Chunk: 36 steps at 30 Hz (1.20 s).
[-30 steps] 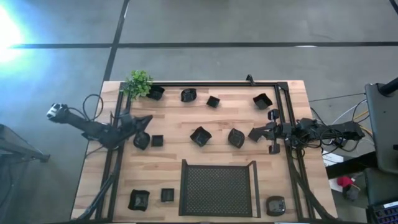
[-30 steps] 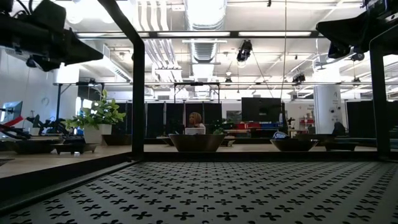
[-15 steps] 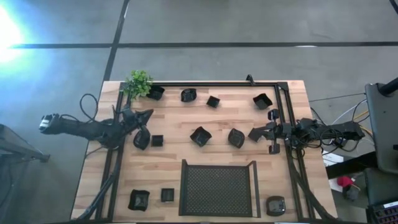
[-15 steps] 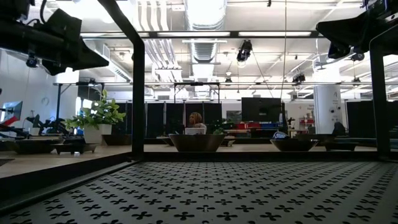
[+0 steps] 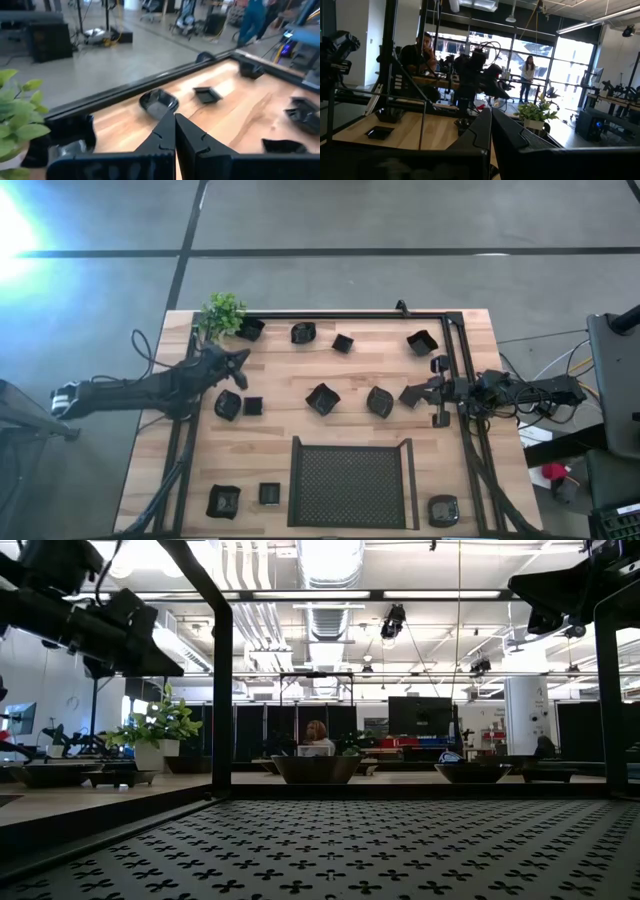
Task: Pick & Place Mini shaped plates
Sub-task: Put the distorted square plate on the shelf
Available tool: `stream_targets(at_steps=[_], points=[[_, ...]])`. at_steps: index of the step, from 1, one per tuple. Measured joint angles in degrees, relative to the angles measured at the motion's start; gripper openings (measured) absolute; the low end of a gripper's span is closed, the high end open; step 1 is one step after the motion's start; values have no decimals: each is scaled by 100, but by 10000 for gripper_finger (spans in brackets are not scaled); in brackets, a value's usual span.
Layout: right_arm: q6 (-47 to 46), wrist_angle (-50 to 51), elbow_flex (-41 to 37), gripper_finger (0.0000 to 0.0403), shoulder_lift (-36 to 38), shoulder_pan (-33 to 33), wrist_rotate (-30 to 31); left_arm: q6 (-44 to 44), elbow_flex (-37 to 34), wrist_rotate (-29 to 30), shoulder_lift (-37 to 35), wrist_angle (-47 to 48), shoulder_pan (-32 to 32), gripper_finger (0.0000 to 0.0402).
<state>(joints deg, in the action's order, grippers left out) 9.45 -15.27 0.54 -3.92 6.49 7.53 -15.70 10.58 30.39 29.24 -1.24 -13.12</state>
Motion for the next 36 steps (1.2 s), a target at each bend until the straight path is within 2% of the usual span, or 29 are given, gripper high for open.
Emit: stream_targets(at_steps=[6,17,29,36], points=[[2,0,-1,8,0,1,0,2,231,-139,531,112,-473,0],[0,0,1,8,0,-1,0,-198,730,-119,1562,136,-716,4],[-230,4,-1,8,2,1,-2,-348,1301,-84,2400,171,-865,77],[-375,11,-1,8,1,-1,-2,-590,1418,-74,2784,187,-1092,83]])
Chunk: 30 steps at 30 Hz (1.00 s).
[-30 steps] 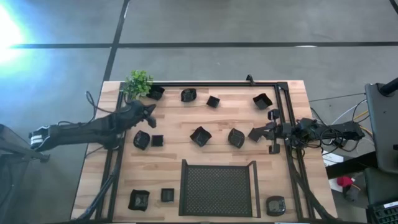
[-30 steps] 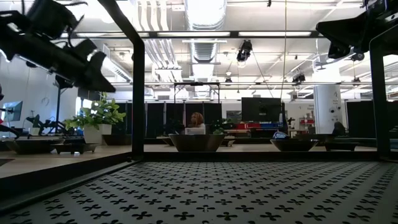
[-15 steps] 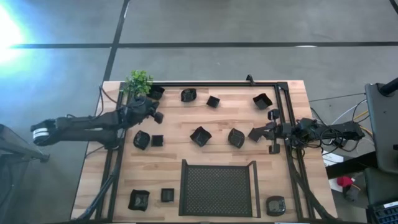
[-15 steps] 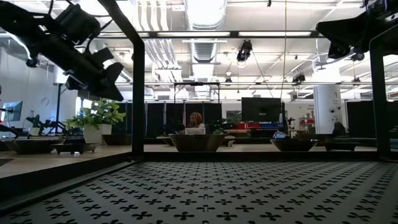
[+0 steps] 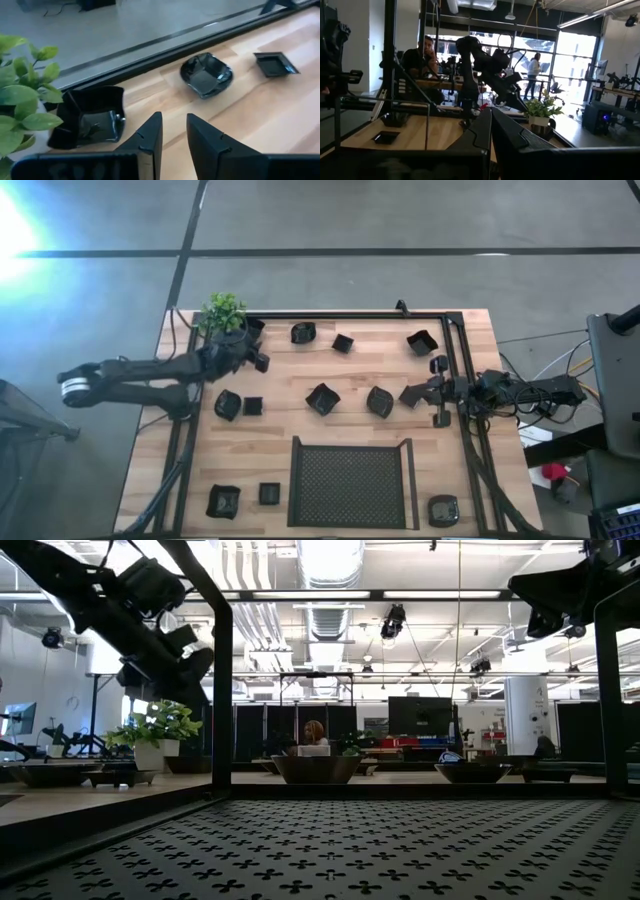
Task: Pick & Place Mini shaped plates
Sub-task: Put the distorted square plate on the shelf
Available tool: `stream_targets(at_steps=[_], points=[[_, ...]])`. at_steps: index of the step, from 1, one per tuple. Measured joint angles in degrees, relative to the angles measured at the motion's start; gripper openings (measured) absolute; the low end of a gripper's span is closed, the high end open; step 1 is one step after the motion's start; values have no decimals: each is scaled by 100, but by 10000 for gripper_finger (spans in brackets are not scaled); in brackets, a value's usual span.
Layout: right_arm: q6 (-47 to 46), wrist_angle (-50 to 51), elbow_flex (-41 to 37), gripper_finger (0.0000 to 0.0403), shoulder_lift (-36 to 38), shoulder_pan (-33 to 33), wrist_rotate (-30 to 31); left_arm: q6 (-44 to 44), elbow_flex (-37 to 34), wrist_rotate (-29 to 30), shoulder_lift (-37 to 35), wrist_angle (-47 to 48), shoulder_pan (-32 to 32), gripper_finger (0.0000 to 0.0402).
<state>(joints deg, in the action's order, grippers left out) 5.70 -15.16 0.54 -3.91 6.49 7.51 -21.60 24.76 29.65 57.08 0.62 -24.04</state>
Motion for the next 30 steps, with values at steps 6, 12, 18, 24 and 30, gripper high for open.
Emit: stream_targets(at_steps=[6,12,18,24,30], points=[[-247,17,0,8,1,2,-1,-196,64,1,337,3,-303,83],[-420,159,0,8,1,2,-1,-247,168,0,707,4,-439,83],[-427,313,0,8,1,-1,-1,-247,310,0,1065,16,-490,83],[-427,303,0,8,1,-1,-1,-243,446,0,1390,13,-587,83],[-425,297,0,8,1,2,-1,-241,574,-2,1647,37,-657,83]])
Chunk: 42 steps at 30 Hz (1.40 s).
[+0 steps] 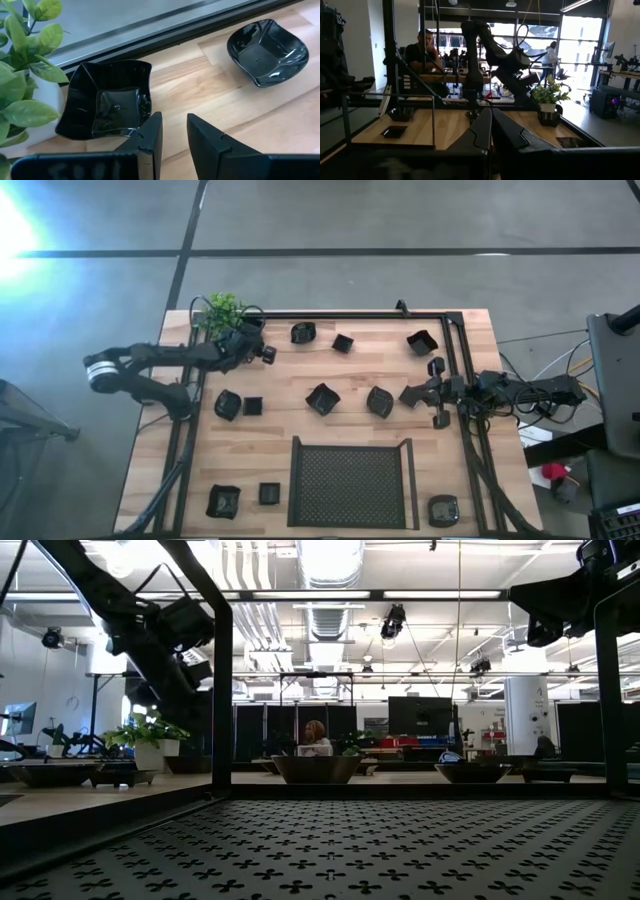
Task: Pick & Place Mini shaped plates
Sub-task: Put the distorted square plate on the shelf
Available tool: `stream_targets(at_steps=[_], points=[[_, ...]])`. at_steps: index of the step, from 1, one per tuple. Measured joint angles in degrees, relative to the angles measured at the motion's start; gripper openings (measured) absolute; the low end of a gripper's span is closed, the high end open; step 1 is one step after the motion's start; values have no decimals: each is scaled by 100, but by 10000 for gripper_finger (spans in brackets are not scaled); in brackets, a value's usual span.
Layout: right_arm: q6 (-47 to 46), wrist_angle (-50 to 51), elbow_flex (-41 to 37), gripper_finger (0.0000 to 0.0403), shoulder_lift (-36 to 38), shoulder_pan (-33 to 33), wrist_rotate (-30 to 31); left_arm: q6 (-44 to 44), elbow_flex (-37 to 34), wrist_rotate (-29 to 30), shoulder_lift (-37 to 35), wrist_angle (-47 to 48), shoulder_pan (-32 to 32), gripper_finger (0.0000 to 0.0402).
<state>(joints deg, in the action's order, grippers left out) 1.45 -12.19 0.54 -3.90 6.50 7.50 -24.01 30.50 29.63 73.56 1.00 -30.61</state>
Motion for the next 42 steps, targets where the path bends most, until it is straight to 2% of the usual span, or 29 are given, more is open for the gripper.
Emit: stream_targets(at_steps=[14,18,27,42], points=[[-2,-2,0,8,0,-2,1,-3,33,-30,68,72,-40,83],[0,-4,0,8,0,-2,0,-154,67,-380,113,79,-161,83],[0,-7,0,8,0,-2,1,-211,305,-647,377,121,-383,83],[0,-7,0,8,0,-2,1,-7,523,-404,935,119,-555,83]])
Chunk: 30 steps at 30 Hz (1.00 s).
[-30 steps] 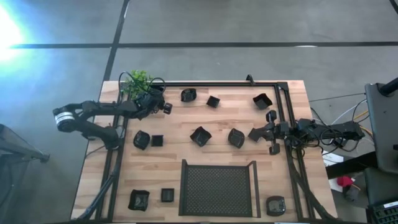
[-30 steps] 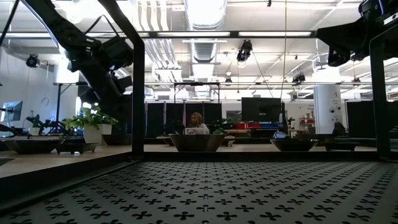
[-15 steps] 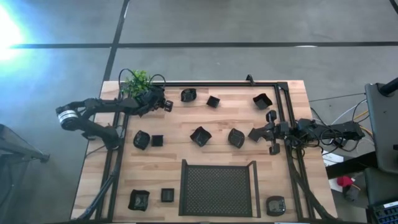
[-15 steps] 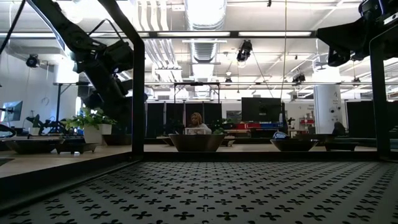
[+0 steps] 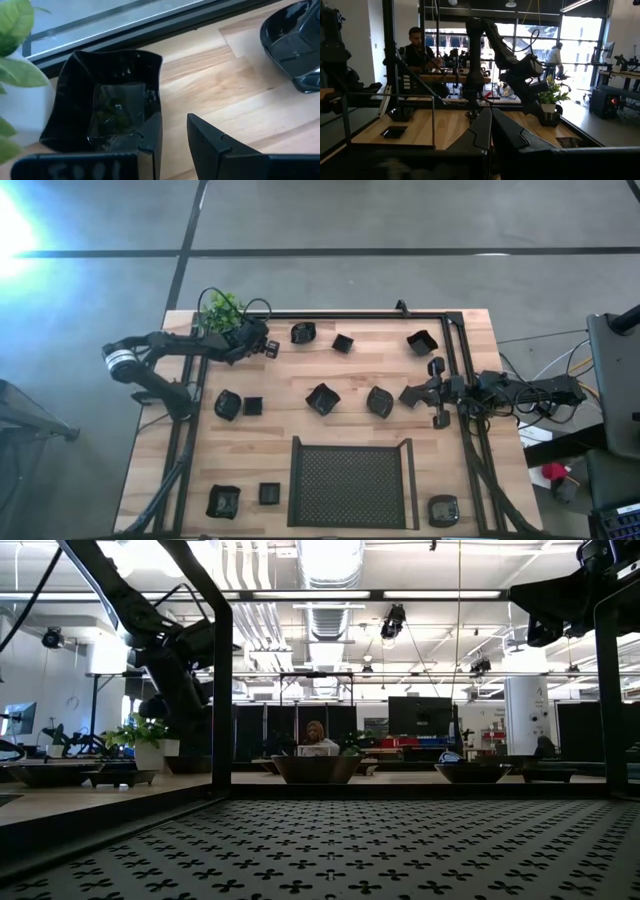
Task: Pick & Place Mini shaped plates
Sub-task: Put the distorted square plate on the shelf
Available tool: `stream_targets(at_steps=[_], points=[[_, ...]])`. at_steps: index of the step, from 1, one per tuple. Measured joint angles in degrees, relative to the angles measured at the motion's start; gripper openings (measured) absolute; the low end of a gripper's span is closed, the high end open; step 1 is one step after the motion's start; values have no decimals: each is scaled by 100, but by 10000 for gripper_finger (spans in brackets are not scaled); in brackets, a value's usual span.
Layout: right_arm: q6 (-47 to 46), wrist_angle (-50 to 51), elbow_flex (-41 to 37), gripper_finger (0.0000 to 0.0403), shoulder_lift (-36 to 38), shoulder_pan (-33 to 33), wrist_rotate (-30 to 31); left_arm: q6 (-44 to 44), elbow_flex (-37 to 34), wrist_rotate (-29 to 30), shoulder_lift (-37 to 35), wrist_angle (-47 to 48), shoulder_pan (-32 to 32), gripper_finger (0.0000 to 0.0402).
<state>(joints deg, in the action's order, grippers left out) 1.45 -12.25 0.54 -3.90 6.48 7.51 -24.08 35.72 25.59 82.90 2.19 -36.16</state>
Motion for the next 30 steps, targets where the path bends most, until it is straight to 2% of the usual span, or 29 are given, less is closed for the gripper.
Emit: stream_targets(at_steps=[11,30], points=[[-133,0,0,8,-2,1,-2,15,13,258,215,3,-22,83],[-151,0,0,8,0,0,-2,305,-39,284,280,8,-39,83]])
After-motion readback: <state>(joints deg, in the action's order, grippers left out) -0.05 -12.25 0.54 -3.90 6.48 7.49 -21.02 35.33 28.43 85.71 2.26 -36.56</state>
